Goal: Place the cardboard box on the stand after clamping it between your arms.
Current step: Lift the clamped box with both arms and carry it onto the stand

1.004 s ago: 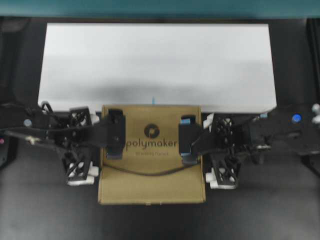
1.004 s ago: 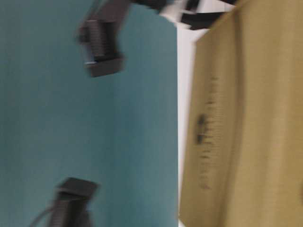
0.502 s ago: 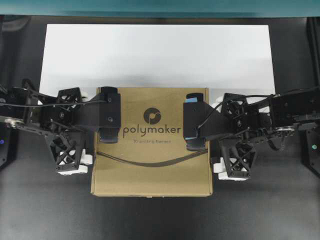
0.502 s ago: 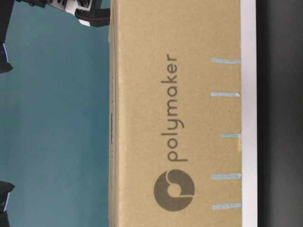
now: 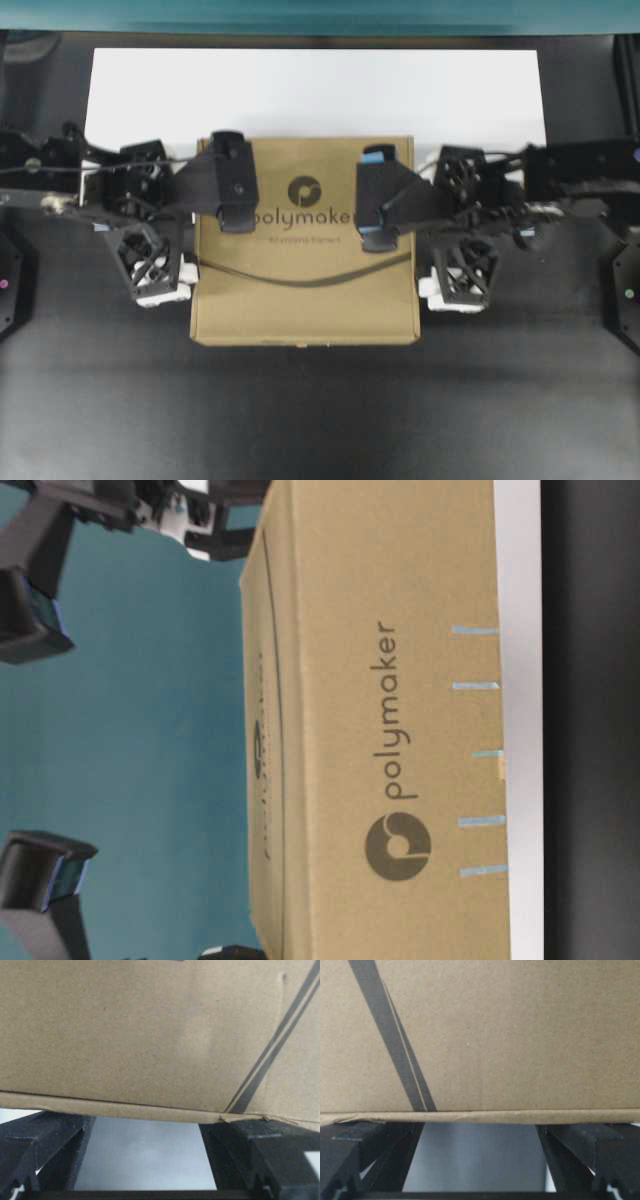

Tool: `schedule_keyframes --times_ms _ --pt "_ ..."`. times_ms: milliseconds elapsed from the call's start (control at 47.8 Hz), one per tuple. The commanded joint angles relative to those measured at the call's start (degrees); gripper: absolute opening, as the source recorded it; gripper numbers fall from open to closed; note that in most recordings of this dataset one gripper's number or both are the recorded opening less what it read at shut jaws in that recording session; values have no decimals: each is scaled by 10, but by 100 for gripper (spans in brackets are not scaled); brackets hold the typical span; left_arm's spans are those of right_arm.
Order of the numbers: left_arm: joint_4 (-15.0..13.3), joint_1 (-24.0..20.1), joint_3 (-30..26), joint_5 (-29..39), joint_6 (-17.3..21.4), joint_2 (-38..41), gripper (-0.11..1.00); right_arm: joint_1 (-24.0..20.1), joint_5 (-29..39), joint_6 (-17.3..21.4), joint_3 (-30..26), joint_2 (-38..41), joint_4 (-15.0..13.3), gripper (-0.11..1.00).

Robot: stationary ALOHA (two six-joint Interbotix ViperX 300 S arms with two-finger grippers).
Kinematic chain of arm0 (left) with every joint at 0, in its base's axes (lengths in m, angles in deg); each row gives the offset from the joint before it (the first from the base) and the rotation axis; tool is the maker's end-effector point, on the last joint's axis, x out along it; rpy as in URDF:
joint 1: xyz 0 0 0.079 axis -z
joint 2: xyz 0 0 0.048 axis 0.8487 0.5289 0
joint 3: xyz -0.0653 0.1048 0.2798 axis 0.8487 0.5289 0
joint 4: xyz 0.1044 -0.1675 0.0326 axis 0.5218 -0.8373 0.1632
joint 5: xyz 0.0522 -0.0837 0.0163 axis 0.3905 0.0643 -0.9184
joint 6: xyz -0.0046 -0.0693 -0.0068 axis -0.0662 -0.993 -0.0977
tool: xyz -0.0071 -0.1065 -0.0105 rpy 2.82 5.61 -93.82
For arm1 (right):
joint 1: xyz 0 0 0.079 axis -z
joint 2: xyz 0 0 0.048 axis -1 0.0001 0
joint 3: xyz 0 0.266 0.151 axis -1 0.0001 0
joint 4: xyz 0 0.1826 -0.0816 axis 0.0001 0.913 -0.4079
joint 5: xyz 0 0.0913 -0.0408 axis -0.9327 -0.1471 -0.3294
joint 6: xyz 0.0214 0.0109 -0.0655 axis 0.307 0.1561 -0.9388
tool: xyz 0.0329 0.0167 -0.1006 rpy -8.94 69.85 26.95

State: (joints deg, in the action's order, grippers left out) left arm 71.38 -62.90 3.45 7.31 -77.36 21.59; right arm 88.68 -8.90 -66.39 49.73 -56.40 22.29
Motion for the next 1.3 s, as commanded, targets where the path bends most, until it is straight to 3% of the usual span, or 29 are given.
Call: schedule_keyframes --times_ms 0,251,397,690,1276 --pt "-2 -37 -76 -24 1 5 75 13 -61 -10 -59 28 5 80" --pt "-1 -98 -120 -24 84 49 75 75 -87 -66 -74 59 6 80" --pt "-2 -142 -133 -24 112 83 75 120 -102 -101 -90 76 11 80" --pt "-2 -194 -132 -24 124 124 74 171 -104 -148 -124 105 14 80" --pt "-2 -215 -77 -42 123 113 74 225 -130 -174 -76 113 14 80"
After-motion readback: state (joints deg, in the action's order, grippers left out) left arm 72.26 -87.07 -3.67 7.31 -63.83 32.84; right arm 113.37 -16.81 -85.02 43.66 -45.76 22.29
